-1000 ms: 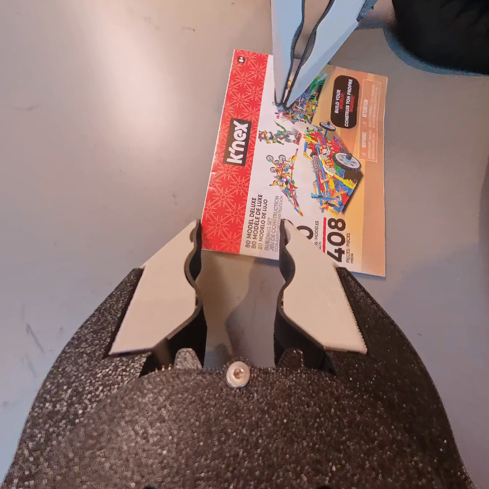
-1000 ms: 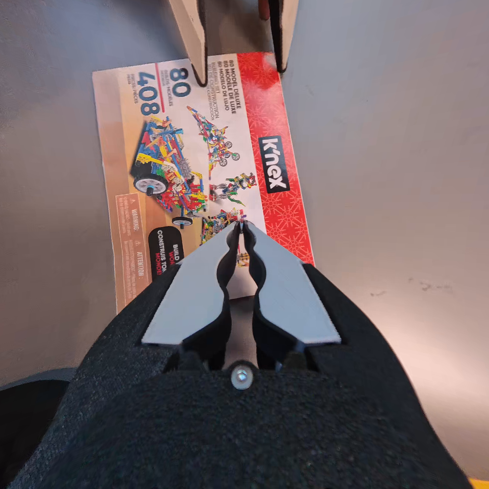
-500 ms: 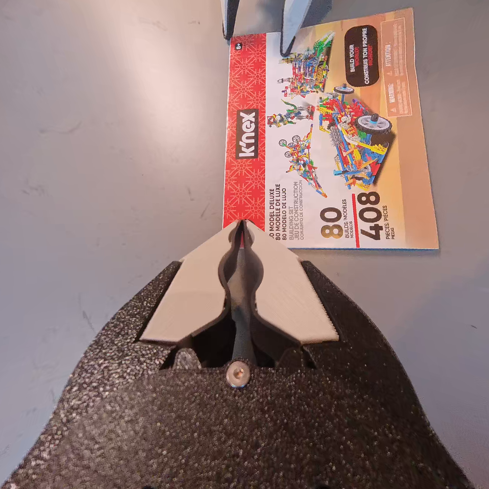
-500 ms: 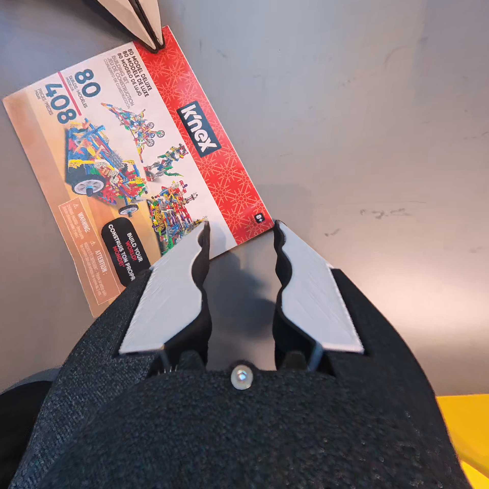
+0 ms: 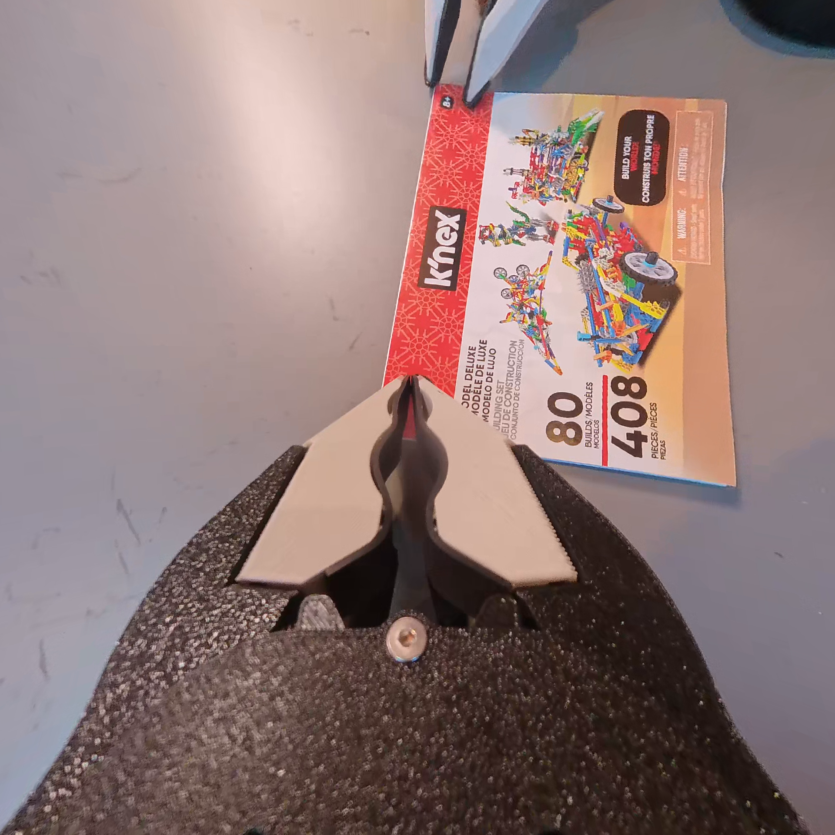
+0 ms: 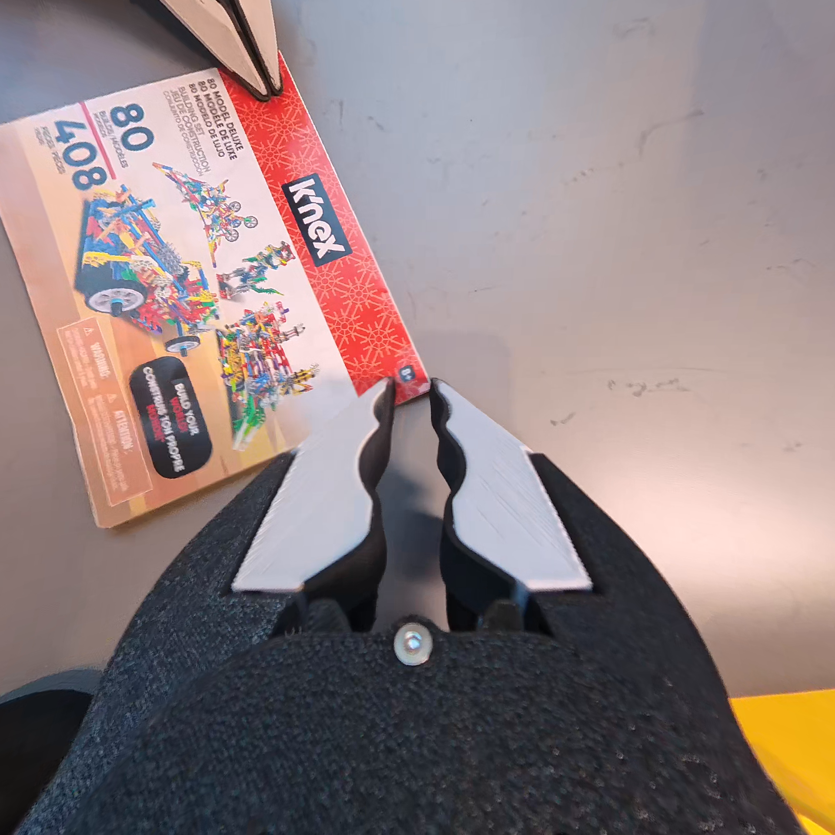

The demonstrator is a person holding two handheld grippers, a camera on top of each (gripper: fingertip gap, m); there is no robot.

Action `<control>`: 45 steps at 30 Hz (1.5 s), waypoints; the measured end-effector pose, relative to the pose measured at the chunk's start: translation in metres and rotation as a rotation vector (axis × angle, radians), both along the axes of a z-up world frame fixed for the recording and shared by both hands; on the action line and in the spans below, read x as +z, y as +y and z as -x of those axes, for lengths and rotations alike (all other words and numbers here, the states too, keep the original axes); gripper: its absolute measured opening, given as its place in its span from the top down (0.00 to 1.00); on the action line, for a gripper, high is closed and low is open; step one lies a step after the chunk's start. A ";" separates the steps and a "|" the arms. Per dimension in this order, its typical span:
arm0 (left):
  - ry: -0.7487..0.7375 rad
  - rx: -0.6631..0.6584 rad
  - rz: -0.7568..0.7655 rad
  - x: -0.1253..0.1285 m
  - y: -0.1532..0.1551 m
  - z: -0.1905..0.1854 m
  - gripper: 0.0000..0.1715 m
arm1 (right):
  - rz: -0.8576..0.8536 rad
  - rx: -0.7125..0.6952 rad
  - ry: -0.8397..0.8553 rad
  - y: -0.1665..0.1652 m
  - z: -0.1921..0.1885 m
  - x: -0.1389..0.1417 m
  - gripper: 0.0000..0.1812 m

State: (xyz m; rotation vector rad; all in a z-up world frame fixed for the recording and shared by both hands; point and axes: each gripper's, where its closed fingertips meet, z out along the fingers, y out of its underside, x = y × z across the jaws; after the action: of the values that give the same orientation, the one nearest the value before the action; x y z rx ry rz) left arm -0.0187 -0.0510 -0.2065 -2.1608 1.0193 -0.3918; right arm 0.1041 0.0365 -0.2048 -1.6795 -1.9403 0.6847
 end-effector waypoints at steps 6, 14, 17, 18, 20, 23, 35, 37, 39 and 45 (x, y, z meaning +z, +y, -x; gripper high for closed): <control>-0.013 0.011 0.003 0.000 0.001 0.001 1.00 | 0.073 0.074 0.057 -0.018 0.007 0.005 1.00; 0.009 0.038 0.041 0.004 0.000 0.012 0.58 | 0.032 0.079 0.086 -0.019 0.009 0.012 0.95; 0.057 0.051 0.077 -0.003 -0.004 0.020 0.45 | 0.080 0.098 0.079 -0.027 0.008 0.017 0.70; 0.053 0.049 0.078 -0.004 -0.004 0.019 0.45 | 0.081 0.115 0.064 -0.032 0.008 0.017 0.62; 0.055 0.040 0.078 -0.004 -0.005 0.017 0.46 | 0.066 0.162 0.002 -0.045 0.004 0.010 0.47; 0.060 0.037 0.078 -0.003 -0.005 0.015 0.55 | -0.001 0.201 -0.121 -0.061 0.002 -0.010 0.33; -0.213 0.012 0.005 0.037 0.001 0.000 0.95 | -0.051 0.147 0.005 -0.042 0.019 0.002 0.73; -0.328 -0.041 -0.078 0.063 -0.001 -0.005 1.00 | -0.042 0.159 0.072 -0.039 0.022 0.009 0.82; -0.416 -0.089 -0.152 0.084 -0.006 -0.007 1.00 | 0.033 0.153 0.158 -0.040 0.027 0.019 0.79; -0.676 -0.129 -0.263 0.124 -0.010 -0.001 0.99 | 0.386 0.175 0.407 -0.051 0.035 0.057 0.82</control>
State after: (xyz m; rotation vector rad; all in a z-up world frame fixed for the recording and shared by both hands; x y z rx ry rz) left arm -0.0176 -0.0615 -0.0828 -1.5552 0.7628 -0.9183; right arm 0.0693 -0.0141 -0.1475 -1.4323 -1.7456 1.4232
